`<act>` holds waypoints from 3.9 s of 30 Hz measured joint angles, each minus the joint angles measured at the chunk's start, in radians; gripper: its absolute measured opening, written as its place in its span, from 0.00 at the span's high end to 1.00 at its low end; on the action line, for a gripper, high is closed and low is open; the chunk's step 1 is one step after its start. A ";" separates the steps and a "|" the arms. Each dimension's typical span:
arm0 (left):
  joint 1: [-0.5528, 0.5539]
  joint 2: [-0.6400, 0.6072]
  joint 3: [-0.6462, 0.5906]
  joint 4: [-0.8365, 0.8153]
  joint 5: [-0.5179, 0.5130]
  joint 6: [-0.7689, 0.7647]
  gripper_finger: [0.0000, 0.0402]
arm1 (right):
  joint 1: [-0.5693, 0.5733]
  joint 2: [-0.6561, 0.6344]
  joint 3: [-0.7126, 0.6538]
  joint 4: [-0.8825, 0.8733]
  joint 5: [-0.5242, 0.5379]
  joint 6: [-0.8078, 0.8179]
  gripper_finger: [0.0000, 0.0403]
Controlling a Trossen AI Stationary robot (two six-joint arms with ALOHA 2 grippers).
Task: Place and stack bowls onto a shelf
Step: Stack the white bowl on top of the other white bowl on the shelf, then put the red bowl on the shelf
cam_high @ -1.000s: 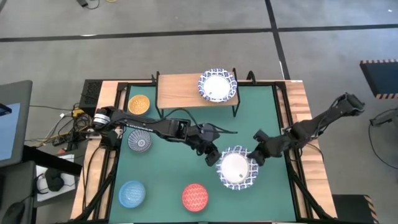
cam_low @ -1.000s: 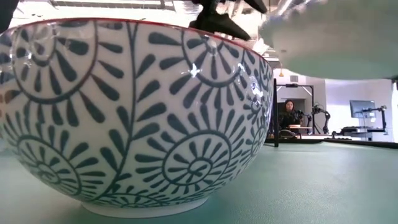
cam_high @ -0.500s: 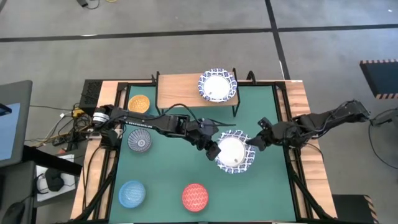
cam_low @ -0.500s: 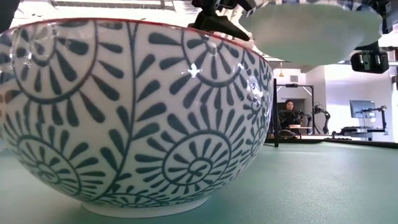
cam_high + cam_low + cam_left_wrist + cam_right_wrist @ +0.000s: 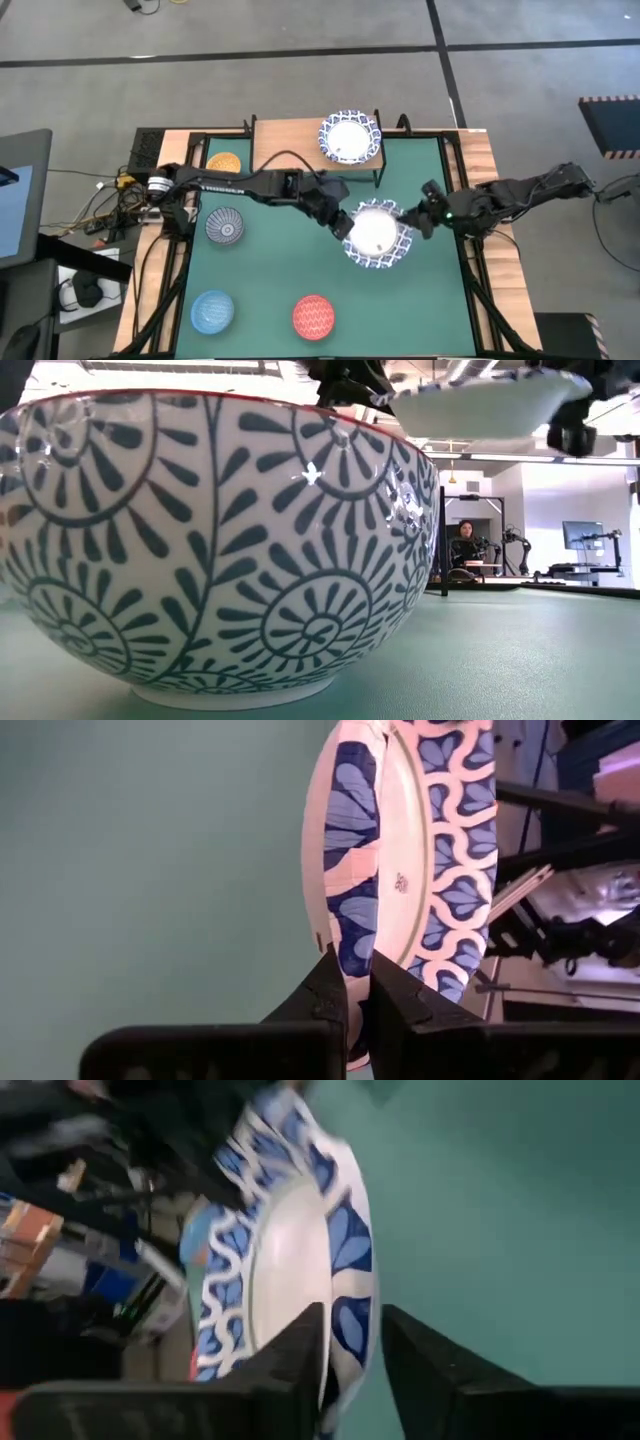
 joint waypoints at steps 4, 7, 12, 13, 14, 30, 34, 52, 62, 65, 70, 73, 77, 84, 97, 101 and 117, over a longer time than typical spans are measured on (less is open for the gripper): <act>0.047 -0.038 0.000 -0.023 0.028 0.007 1.00 | 0.026 -0.048 0.050 -0.030 0.119 -0.182 0.56; 0.088 -0.065 0.000 -0.044 0.051 0.013 1.00 | 0.030 -0.073 0.087 -0.036 0.171 -0.306 0.50; 0.181 -0.093 0.001 -0.088 0.155 0.012 1.00 | 0.053 -0.065 0.157 -0.026 0.112 -0.760 0.47; 0.200 -0.093 0.001 -0.096 0.181 0.007 1.00 | 0.061 -0.056 0.171 -0.029 0.098 -0.862 0.46; 0.217 -0.094 0.000 -0.109 0.201 0.001 1.00 | 0.071 -0.037 0.185 -0.030 0.090 -0.956 0.46; 0.372 -0.134 0.001 -0.130 0.345 0.027 1.00 | 0.006 0.407 0.384 -0.084 0.277 -1.794 0.46; 0.409 -0.135 0.001 -0.131 0.400 0.055 1.00 | -0.037 0.480 0.426 -0.080 0.298 -1.820 0.47; 0.528 -0.146 0.001 -0.059 0.437 0.168 0.85 | -0.160 0.586 0.511 -0.098 0.301 -1.758 0.95; 0.647 -0.235 0.000 0.092 0.364 0.157 0.54 | -0.363 0.590 0.514 0.036 0.264 -1.687 0.95; 0.670 -0.273 0.000 0.144 0.348 0.168 0.49 | -0.455 0.640 0.512 0.102 0.195 -1.674 0.95; 0.674 -0.320 0.000 0.138 0.347 0.194 0.48 | -0.539 0.725 0.511 0.127 0.120 -1.662 0.95; 0.673 -0.347 0.000 0.084 0.346 0.238 0.49 | -0.553 0.761 0.511 0.123 0.080 -1.662 0.95; 0.663 -0.362 0.001 -0.018 0.293 0.290 0.49 | -0.556 0.786 0.511 0.139 0.058 -1.634 0.90; 0.647 -0.364 0.000 -0.103 0.264 0.334 0.49 | -0.571 0.769 0.511 0.196 0.058 -1.517 0.82; 0.641 -0.364 0.000 -0.122 0.249 0.349 0.49 | -0.534 0.747 0.516 0.166 -0.018 -1.479 0.44; 0.646 -0.364 0.000 -0.152 0.250 0.363 0.50 | -0.496 0.735 0.585 0.132 -0.121 -1.400 0.41; 0.684 -0.364 0.000 -0.228 0.214 0.426 0.50 | -0.780 1.006 0.800 0.020 -0.233 -0.932 0.67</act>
